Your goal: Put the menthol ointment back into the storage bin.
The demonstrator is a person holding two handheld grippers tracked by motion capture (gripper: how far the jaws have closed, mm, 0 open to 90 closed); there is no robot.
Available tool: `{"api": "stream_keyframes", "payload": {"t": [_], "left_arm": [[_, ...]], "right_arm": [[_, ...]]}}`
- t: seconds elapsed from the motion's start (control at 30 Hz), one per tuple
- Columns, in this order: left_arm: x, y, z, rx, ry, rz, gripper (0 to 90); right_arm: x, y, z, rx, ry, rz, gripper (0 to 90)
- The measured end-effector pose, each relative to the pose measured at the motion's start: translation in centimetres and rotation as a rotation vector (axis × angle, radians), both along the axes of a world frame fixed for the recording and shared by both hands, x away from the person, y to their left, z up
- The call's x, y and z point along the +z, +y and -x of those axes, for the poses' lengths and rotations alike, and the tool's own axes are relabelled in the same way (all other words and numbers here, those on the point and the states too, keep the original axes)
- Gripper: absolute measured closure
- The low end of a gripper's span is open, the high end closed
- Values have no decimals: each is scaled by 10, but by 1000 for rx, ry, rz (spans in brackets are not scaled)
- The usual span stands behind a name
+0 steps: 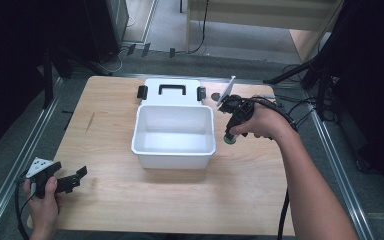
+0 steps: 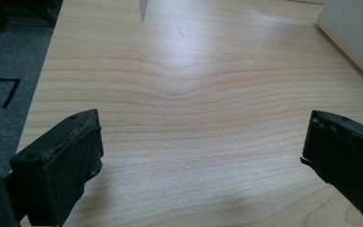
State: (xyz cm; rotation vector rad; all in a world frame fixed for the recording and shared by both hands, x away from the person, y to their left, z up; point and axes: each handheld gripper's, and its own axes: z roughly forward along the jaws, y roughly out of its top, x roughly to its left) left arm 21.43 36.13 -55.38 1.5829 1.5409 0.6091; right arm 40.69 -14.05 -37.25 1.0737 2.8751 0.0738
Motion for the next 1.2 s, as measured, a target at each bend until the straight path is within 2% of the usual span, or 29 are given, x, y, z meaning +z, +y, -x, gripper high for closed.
{"api": "stream_keyframes", "payload": {"t": [0.07,0.33,0.53,0.8,1.2], "left_arm": [[0,0,0,-2,2,1,0],[0,0,0,-2,-1,-1,0],[0,0,0,-3,0,1,0],[0,-1,0,-6,-1,-2,0],[0,0,0,-9,1,-5,0]], "right_arm": [[3,2,0,0,-5,-2,514],[36,27,-7,16,-29,21,514],[49,45,-6,43,-42,18,514],[50,64,-5,98,-36,13,514],[39,75,-5,177,-37,18,514]]}}
